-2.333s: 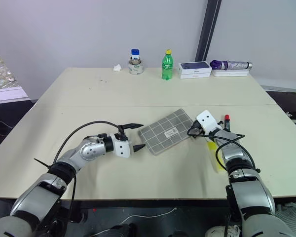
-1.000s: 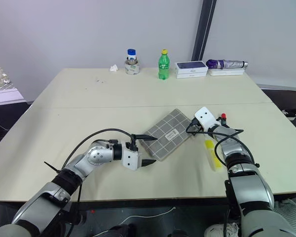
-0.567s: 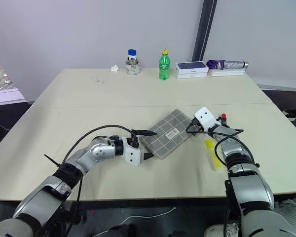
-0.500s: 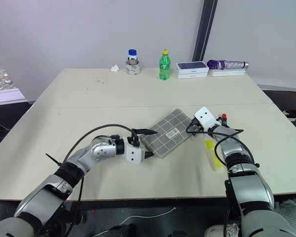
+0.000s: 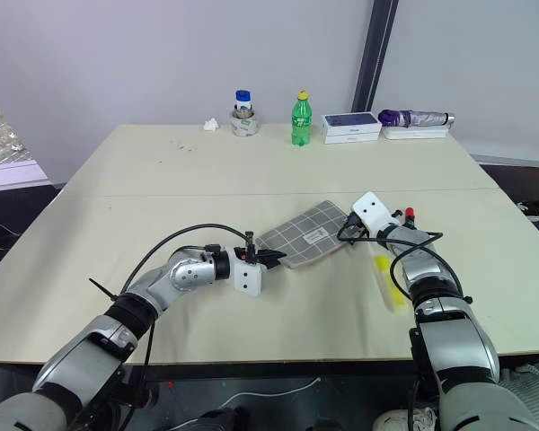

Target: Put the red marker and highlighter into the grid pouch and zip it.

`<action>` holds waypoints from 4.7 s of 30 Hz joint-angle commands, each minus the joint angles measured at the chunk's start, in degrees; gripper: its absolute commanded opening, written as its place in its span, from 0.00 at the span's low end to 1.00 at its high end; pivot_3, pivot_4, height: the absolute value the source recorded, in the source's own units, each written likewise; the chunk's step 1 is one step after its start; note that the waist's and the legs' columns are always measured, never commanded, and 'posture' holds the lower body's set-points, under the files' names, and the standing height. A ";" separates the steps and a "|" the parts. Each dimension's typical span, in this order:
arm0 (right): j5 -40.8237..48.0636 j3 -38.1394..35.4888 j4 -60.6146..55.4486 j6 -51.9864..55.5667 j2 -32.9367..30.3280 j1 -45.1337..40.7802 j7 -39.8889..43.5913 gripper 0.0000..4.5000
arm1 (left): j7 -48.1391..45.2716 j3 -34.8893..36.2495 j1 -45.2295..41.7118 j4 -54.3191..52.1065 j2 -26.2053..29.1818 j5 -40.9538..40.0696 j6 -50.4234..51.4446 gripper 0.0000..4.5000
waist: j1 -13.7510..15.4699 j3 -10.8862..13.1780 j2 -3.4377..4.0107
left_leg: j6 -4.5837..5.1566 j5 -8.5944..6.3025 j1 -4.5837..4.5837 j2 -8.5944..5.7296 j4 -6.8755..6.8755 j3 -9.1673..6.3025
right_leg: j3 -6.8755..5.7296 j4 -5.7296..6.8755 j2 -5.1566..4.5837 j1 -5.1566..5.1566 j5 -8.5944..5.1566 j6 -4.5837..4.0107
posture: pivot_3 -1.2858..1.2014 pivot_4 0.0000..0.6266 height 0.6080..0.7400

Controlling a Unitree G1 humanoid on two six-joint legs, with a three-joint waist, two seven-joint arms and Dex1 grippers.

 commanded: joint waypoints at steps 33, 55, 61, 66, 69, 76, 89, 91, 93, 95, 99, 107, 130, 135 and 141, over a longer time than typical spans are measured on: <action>19.51 -8.63 -42.79 23.54 -5.25 16.88 15.86 0.99 | -6.57 15.89 13.94 -19.00 6.17 -26.33 6.42 0.00 | 0.07 0.01 -0.01 | 0.12 -0.07 -0.05 0.08 -0.02 -0.01 | -0.02 -0.04 -0.03 -0.05 0.00 0.00 | 0.52 0.24 1.00; 20.90 -8.38 -34.97 27.69 8.21 10.38 6.94 0.88 | -9.30 18.25 16.42 -25.10 8.60 -27.89 7.12 0.00 | 0.06 0.01 -0.01 | 0.11 -0.07 -0.05 0.08 -0.03 -0.01 | -0.01 -0.03 0.00 -0.07 0.00 0.00 | 0.52 0.24 1.00; 20.96 -8.17 -36.59 28.81 6.80 11.86 7.39 0.24 | -8.89 18.78 16.64 -23.21 9.57 -27.31 6.21 0.00 | -0.04 0.01 -0.01 | 0.23 -0.14 -0.05 0.06 -0.05 -0.01 | -0.01 -0.03 0.00 -0.09 0.00 0.00 | 0.52 0.24 1.00; 19.26 -5.88 -39.50 29.79 6.41 13.10 7.41 0.01 | -8.99 18.14 16.65 -21.60 9.74 -26.45 5.04 0.00 | -0.03 0.01 -0.01 | 0.23 -0.14 -0.05 0.06 -0.06 -0.01 | 0.00 -0.03 0.00 -0.09 0.00 0.00 | 0.52 0.24 1.00; 18.35 -4.26 -41.53 30.86 6.72 12.79 7.01 0.01 | -8.98 17.10 16.54 -21.17 9.06 -25.50 4.68 0.00 | -0.04 0.01 -0.01 | 0.24 -0.14 -0.05 0.05 -0.06 -0.01 | 0.00 -0.02 0.00 -0.11 0.00 0.00 | 0.52 0.24 1.00; 12.26 2.04 -46.14 31.73 6.39 13.89 5.76 0.01 | -8.23 15.13 17.27 -22.01 7.53 -22.09 4.66 0.00 | -0.04 0.01 -0.01 | 0.24 -0.14 -0.05 0.04 -0.08 0.00 | 0.00 -0.01 0.01 -0.13 0.00 0.00 | 0.52 0.24 1.00; 11.07 9.00 -57.97 29.10 3.51 17.18 15.90 0.01 | -6.33 14.13 18.26 -21.42 6.95 -18.06 4.62 0.00 | 0.06 0.02 -0.01 | 0.26 -0.16 -0.06 0.04 -0.07 -0.03 | 0.00 -0.02 0.01 -0.11 0.00 0.00 | 0.52 0.24 1.00; 10.79 10.02 -58.70 28.37 3.45 17.62 16.97 0.01 | -6.05 14.07 17.89 -21.14 6.83 -17.93 4.65 0.00 | 0.04 0.02 -0.01 | 0.26 -0.16 -0.06 0.04 -0.08 -0.03 | -0.01 -0.02 0.02 -0.12 0.00 0.00 | 0.52 0.24 1.00; 9.94 11.35 -59.54 26.77 3.16 18.11 18.02 0.01 | -5.75 13.88 17.54 -20.85 6.67 -17.66 4.72 0.00 | 0.03 0.02 -0.01 | 0.25 -0.16 -0.06 0.04 -0.08 -0.04 | -0.01 -0.02 0.02 -0.13 0.00 0.00 | 0.52 0.24 1.00; 8.91 13.05 -61.11 24.75 2.50 18.88 19.47 0.01 | -5.43 13.68 17.29 -20.52 6.45 -17.23 4.74 0.00 | 0.04 0.02 -0.01 | 0.25 -0.16 -0.06 0.04 -0.08 -0.03 | -0.01 -0.02 0.02 -0.13 0.00 0.00 | 0.52 0.24 1.00; 7.53 14.77 -62.90 22.86 2.18 19.93 20.29 0.01 | -5.06 13.27 17.58 -20.33 6.07 -16.50 5.23 0.00 | 0.06 0.02 -0.02 | 0.25 -0.16 -0.06 0.04 -0.07 -0.04 | -0.01 -0.02 0.02 -0.12 0.00 0.00 | 0.52 0.24 1.00; 5.45 16.44 -63.54 17.34 1.99 21.40 21.60 0.01 | -4.39 12.40 18.02 -20.46 5.14 -14.42 5.79 0.00 | 0.11 0.02 -0.03 | 0.25 -0.16 -0.06 0.03 -0.06 -0.06 | -0.03 -0.02 0.02 -0.10 0.00 0.00 | 0.52 0.24 1.00; 15.39 -4.16 -77.07 25.61 -4.23 41.10 15.91 0.99 | 2.56 13.36 17.78 -19.20 7.87 -9.22 1.15 0.00 | 0.31 0.03 -0.05 | 0.24 -0.16 -0.04 0.04 -0.06 -0.09 | -0.05 -0.04 0.01 -0.04 0.00 0.00 | 0.52 0.24 1.00; 11.28 -13.37 -83.33 36.57 0.70 48.80 -0.36 0.99 | 2.93 13.15 18.13 -18.25 7.74 -9.93 -0.11 0.00 | 0.49 0.02 -0.07 | 0.22 -0.16 -0.04 0.09 -0.07 -0.14 | -0.08 -0.04 -0.01 -0.01 0.00 0.00 | 0.52 0.24 1.00; 13.88 -19.47 -87.43 51.87 2.02 51.64 -6.40 0.99 | 2.43 12.49 16.81 -16.61 7.13 -10.21 -1.10 0.00 | 1.06 0.02 -0.05 | 0.23 -0.17 -0.03 0.07 -0.08 -0.12 | -0.06 -0.03 -0.02 -0.03 0.00 0.00 | 0.52 0.24 1.00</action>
